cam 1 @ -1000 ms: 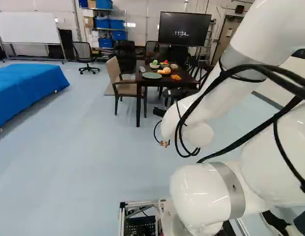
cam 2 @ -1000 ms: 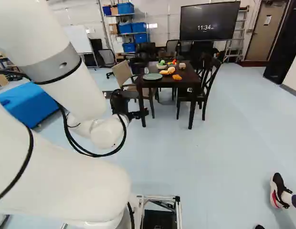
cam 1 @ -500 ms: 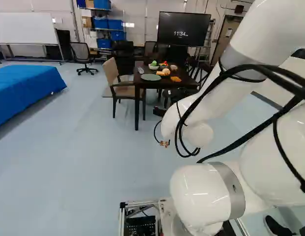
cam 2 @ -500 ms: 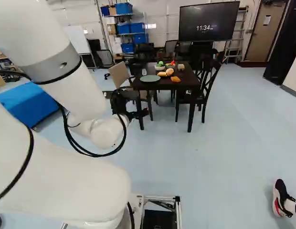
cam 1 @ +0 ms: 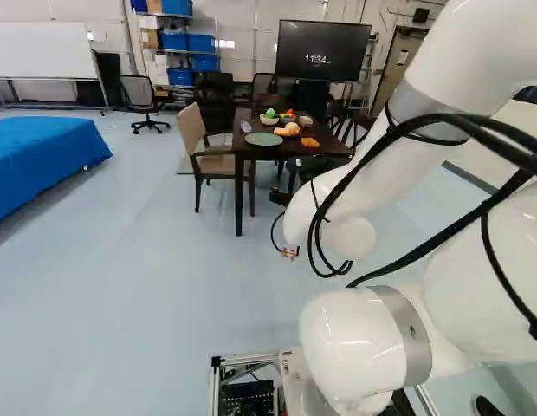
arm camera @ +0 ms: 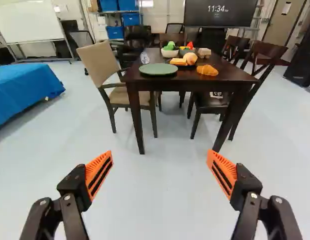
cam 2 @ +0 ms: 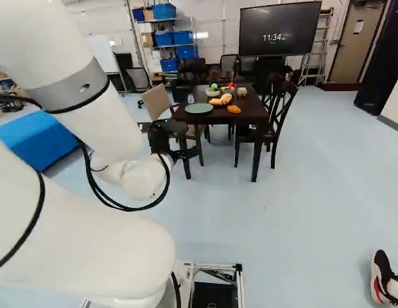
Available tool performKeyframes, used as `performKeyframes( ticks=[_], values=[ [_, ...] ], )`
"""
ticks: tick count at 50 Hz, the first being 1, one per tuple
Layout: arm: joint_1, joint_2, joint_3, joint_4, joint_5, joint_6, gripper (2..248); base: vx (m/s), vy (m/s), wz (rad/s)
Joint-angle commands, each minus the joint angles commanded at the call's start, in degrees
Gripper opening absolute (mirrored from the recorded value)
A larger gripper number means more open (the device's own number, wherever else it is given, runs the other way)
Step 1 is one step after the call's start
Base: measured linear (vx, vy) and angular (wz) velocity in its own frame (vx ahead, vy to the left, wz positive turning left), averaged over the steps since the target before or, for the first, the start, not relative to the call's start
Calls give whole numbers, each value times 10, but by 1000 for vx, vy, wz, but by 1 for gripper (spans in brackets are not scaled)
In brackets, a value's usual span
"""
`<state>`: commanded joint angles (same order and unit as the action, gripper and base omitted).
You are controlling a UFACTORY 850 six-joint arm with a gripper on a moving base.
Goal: Move the croissant to the empty plate
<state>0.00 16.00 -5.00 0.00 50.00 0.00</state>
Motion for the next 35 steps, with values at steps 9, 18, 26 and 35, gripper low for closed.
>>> performKeyframes(
  ticks=[9,18,26,35],
  values=[
    [0,0,0,0,0,0,247,129,-24,-11],
    [0,0,0,0,0,0,247,141,-26,-10],
    [0,0,0,0,0,0,247,124,-32,-9],
    [0,0,0,0,0,0,247,134,-36,-10]
  ],
)
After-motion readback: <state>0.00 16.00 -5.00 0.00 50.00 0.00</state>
